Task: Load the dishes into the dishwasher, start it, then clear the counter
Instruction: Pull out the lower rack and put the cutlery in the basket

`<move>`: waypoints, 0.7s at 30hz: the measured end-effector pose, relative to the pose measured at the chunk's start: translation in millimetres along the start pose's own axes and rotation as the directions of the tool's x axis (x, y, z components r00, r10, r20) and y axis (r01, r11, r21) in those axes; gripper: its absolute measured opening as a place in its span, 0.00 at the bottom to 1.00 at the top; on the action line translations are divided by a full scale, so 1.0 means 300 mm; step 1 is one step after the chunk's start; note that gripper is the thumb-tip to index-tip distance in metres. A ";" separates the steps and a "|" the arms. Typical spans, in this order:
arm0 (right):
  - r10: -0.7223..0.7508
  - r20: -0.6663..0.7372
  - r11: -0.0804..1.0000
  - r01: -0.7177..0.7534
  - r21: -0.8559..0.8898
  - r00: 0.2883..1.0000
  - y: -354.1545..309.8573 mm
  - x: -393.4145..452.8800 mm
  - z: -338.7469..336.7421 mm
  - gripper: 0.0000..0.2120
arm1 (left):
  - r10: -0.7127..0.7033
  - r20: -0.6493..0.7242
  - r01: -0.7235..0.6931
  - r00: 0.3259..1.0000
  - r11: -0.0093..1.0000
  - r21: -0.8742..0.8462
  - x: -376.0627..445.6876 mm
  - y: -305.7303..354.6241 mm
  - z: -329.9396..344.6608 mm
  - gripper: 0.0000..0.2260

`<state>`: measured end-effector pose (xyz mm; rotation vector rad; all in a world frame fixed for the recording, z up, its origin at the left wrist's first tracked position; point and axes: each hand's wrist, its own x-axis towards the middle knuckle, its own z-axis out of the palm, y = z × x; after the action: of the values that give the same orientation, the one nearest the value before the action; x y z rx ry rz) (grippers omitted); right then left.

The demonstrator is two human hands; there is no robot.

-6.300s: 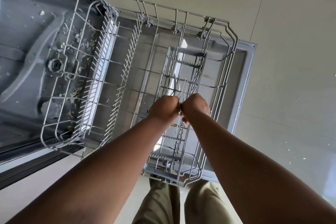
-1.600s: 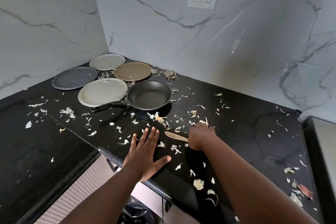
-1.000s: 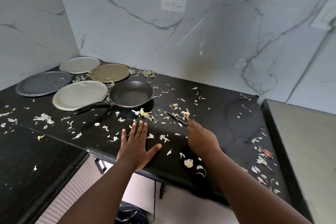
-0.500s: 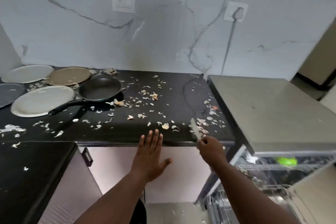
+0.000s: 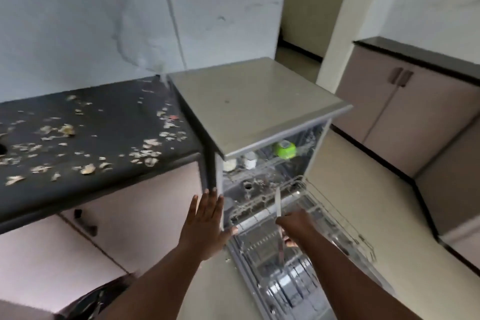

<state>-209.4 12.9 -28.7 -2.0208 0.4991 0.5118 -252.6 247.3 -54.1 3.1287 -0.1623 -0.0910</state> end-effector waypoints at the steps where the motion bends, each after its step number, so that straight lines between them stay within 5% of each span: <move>1: 0.059 0.002 0.997 -0.059 0.040 0.998 0.070 0.016 -0.074 0.04 | 0.026 0.073 -0.024 0.997 0.999 -0.034 0.021 0.083 0.030 0.39; 5: 0.250 -0.009 0.940 -0.241 0.241 0.968 0.353 0.072 -0.368 0.08 | 0.153 0.172 -0.141 0.973 0.987 -0.080 0.081 0.419 0.168 0.39; 10: 0.371 -0.013 0.889 -0.352 0.292 0.928 0.605 0.152 -0.583 0.04 | 0.231 0.242 -0.227 0.942 0.973 -0.045 0.097 0.716 0.260 0.39; 21: 0.535 0.114 0.752 -0.533 0.387 0.837 0.959 0.408 -0.341 0.08 | 0.286 0.408 -0.282 0.867 0.957 -0.072 0.109 0.825 0.583 0.38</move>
<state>-247.5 -225.7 -251.9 -1.4584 1.1128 0.6818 -255.8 -2.9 -227.9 2.9831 -0.6202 -0.7516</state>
